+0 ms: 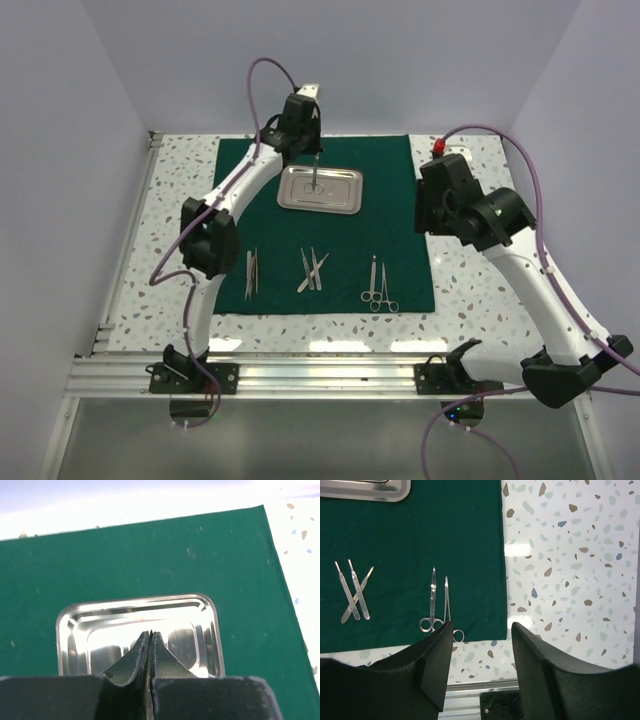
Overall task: Open and lay out the surgical kit
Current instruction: Place the medical item in the surgical kit.
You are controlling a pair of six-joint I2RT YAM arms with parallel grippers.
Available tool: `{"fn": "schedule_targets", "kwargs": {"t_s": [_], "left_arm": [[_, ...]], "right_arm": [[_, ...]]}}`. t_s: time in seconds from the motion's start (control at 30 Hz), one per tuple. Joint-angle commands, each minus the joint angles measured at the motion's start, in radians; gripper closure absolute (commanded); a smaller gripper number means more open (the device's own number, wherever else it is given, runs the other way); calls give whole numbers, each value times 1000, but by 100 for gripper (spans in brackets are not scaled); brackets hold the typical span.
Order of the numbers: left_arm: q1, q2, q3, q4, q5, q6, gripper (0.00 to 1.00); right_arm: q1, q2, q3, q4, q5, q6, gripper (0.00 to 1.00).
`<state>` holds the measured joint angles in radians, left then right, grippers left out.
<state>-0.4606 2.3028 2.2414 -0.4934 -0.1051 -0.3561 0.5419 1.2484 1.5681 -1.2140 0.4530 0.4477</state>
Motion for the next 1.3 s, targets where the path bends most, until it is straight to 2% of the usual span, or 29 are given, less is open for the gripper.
{"fn": "schedule_targets", "kwargs": {"t_s": [0.0, 0.1, 0.2, 0.4, 0.5, 0.67, 0.77, 0.9, 0.93, 0.97, 1.1, 1.13, 1.17, 1.27], "left_arm": [[-18, -123, -67, -34, 35, -79, 100], [-81, -190, -182, -62, -10, -133, 100], [-198, -252, -279, -83, -62, -223, 100], [-404, -359, -475, -16, -131, -400, 100], [-476, -364, -512, -14, -162, -474, 100], [-532, -339, -546, -25, -221, -582, 100], [-550, -306, -554, -8, -260, -598, 100], [-558, -214, -485, -71, -312, -598, 99], [-558, -197, -468, -80, -311, -586, 90], [-556, -181, -450, -91, -312, -578, 69], [-562, -158, -349, -175, -320, -566, 29], [-567, -169, -338, -183, -343, -551, 11], [-570, -195, -309, -215, -356, -549, 4], [-589, -268, -226, -318, -424, -506, 0]], "right_arm": [[-3, -35, -11, 37, 1, 8, 46], [-3, -61, -20, 41, 9, 5, 46], [-3, -96, -36, 41, 10, 6, 46], [-3, -185, -94, 33, -17, 19, 46], [-3, -242, -121, 10, -37, 23, 46], [-3, -340, -135, -60, -42, 31, 46], [-3, -389, -122, -120, -39, 42, 46], [-3, -446, -89, -200, -22, 59, 45], [-3, -455, -79, -226, -19, 63, 45], [-3, -467, -74, -240, -13, 66, 45], [-3, -518, -63, -283, -1, 77, 43], [-5, -526, -63, -285, 3, 82, 43], [-3, -533, -66, -283, 4, 83, 41], [-3, -561, -79, -236, -19, 71, 34]]}}
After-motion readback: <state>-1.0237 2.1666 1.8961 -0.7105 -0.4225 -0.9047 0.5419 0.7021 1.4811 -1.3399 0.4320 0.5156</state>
